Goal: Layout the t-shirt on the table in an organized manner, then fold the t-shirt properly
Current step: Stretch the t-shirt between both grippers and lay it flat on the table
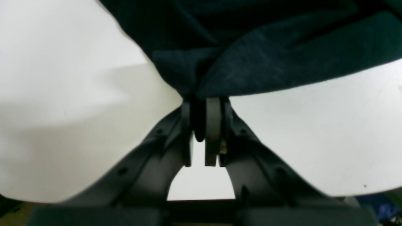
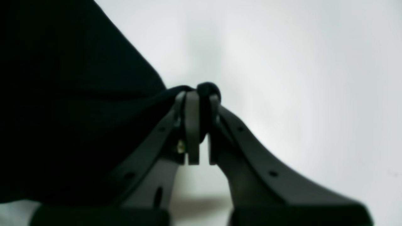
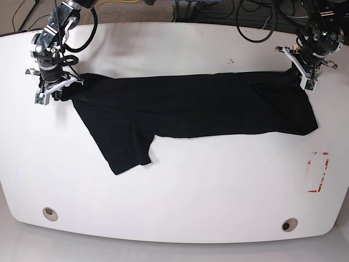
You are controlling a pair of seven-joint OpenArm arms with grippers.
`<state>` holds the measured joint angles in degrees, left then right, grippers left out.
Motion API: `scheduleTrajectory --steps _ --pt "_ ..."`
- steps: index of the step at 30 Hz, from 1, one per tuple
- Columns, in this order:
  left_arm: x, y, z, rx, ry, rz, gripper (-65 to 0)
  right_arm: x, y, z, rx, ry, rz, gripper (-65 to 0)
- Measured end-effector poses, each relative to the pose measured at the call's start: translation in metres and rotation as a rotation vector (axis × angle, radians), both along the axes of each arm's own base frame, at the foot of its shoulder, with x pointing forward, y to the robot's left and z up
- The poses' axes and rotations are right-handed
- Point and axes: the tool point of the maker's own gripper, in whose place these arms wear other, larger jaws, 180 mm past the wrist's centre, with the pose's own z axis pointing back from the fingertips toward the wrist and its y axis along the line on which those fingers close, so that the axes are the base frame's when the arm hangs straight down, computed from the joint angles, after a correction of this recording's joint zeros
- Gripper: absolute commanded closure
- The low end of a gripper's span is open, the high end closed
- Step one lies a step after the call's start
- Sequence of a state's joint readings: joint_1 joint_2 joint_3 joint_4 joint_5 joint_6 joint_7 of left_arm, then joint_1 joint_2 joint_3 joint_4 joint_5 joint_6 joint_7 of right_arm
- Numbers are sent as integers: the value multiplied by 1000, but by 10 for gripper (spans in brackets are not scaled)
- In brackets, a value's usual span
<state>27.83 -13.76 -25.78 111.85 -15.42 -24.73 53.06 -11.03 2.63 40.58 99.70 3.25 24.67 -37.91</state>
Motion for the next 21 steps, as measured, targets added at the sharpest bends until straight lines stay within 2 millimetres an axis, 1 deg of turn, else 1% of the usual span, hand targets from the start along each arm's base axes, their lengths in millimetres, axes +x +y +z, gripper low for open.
scheduleTrajectory --steps 5,9,12,13,14,15,16,18,20,21 --pt "-4 7 1 26 17 -21 0 -13 3 -9 8 33 -2 -2" --pt "-4 10 2 37 18 -18 0 -20 11 -15 27 45 -7 -10" --pt "-3 11 3 42 17 -26 0 -23 15 -11 25 39 -3 -75" --pt "-3 12 3 45 19 -32 -15 -23 16 -10 23 35 -3 -122" --pt "-3 13 4 50 21 -36 -39 -24 17 -7 19 30 -8 -155" --pt "-3 14 4 53 22 -37 -83 -24 18 -5 19 23 -11 -209" --pt "-3 14 5 53 21 -37 -117 -25 19 -3 14 21 -20 -249" --pt "-2 15 5 59 22 -38 -222 -24 23 2 14 4 -25 -349" --pt "-2 15 5 59 22 -38 -322 -25 28 5 18 -7 -26 -433" --pt "-2 15 5 59 22 -37 -358 -25 32 7 25 -16 -24 -461"
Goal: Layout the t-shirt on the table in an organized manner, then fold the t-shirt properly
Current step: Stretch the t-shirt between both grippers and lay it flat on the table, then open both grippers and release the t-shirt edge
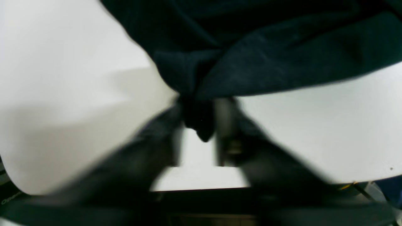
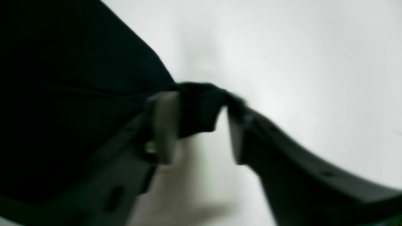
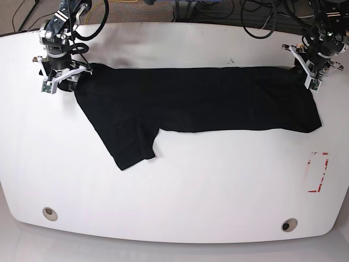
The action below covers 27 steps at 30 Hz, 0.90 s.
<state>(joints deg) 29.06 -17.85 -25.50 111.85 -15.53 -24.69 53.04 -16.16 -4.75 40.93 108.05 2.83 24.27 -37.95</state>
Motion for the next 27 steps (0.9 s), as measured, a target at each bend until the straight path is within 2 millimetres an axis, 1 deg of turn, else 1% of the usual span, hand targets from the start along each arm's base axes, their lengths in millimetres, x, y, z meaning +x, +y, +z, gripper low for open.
scheduleTrajectory --steps 1,3,4,7,10,14,18,23,25,27 --pt "0 0 0 0 0 1 -399 0 4 1 6 -7 4 -491" --pt "-2 1 -1 1 4 3 -444 -2 7 5 8 -16 3 -520" --pt "-3 2 -1 3 7 4 -456 -3 8 6 6 -17 2 -523" --pt "-6 6 0 7 7 19 -457 -7 6 9 -7 -15 -7 -523" --pt "-9 16 3 18 3 46 -457 -13 6 10 -13 -8 -6 -523" --pt "-10 27 8 35 -9 74 -457 -14 6 10 -15 -6 -6 -523" --pt "-8 34 14 41 -29 97 -457 -3 8 16 -9 -35 6 -523" --pt "3 42 24 57 -71 119 -457 23 8 26 -1 -98 47 -523" --pt "10 42 28 57 -92 118 -457 32 9 25 10 -109 47 -523" --pt "18 40 32 47 -116 116 -457 38 10 18 29 -101 48 -523"
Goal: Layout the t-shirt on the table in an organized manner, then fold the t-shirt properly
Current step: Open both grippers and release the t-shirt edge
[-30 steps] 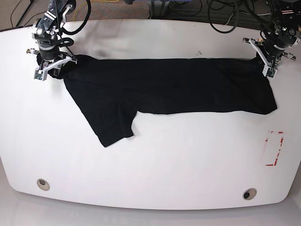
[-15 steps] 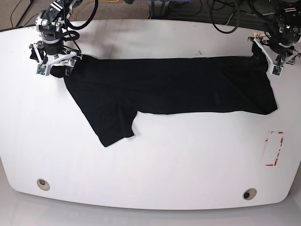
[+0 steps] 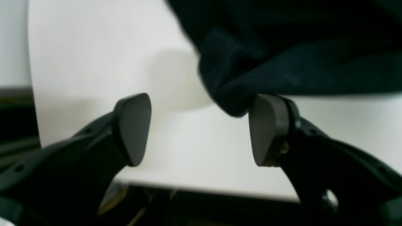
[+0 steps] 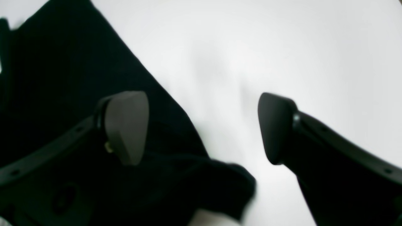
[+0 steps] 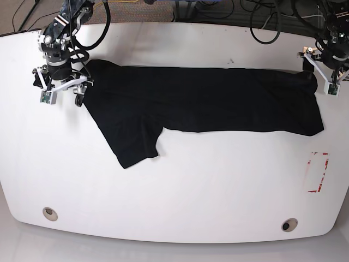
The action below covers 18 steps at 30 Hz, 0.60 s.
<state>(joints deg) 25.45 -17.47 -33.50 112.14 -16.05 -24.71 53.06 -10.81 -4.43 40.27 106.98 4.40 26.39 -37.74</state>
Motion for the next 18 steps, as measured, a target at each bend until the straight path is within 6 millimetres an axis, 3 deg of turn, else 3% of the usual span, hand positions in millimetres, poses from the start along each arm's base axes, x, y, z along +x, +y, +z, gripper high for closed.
scheduleTrajectory --steps 9,13,18 --pt "30 0 21 3 -93 0 -457 6 6 -40 62 95 46 -523" --pt "40 -1 31 9 -131 -7 -457 6 15 -44 72 106 67 -523" --pt "39 -1 30 9 -125 -6 -457 10 26 -48 92 104 94 -523"
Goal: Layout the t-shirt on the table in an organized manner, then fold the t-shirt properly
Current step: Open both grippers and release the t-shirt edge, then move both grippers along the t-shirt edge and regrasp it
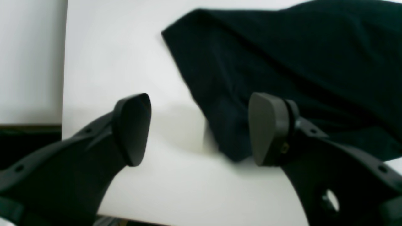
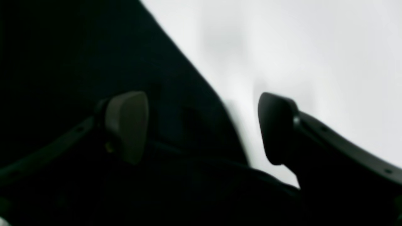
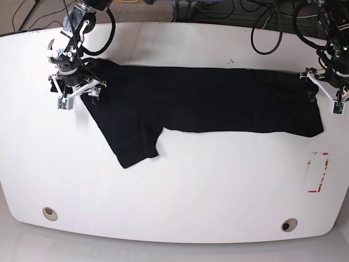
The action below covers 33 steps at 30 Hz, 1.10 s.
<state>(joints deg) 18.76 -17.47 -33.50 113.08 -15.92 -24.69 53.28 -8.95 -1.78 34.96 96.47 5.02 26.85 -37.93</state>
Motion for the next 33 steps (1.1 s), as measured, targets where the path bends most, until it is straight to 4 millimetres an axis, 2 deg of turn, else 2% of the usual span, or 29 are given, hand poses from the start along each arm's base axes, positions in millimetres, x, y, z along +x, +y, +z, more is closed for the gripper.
scheduleTrajectory --steps 6,11,13,17,22,23,28,30,33 --pt "12 1 10 3 -38 2 -457 -5 1 -18 27 31 -16 -523" --pt "19 -2 16 -7 -70 -3 -458 4 0 -22 52 10 -25 -522" --pt "20 -2 15 -10 -71 14 -458 8 0 -24 59 11 -28 -503" --pt "30 -7 17 -37 -96 23 -458 11 1 -23 63 5 -29 -407" --pt "48 -10 34 -45 -167 8 -461 10 1 -24 64 6 -31 -225" --pt "51 -10 35 -47 -171 9 -461 9 0 -24 64 8 -31 -174" --pt "63 -11 30 -75 -169 17 -463 10 2 -25 69 12 -30 -29" --pt "70 -10 28 -97 -175 23 -463 10 4 -25 73 10 -30 0" --pt "80 -4 24 -126 -176 46 -463 12 5 -24 81 6 -28 0"
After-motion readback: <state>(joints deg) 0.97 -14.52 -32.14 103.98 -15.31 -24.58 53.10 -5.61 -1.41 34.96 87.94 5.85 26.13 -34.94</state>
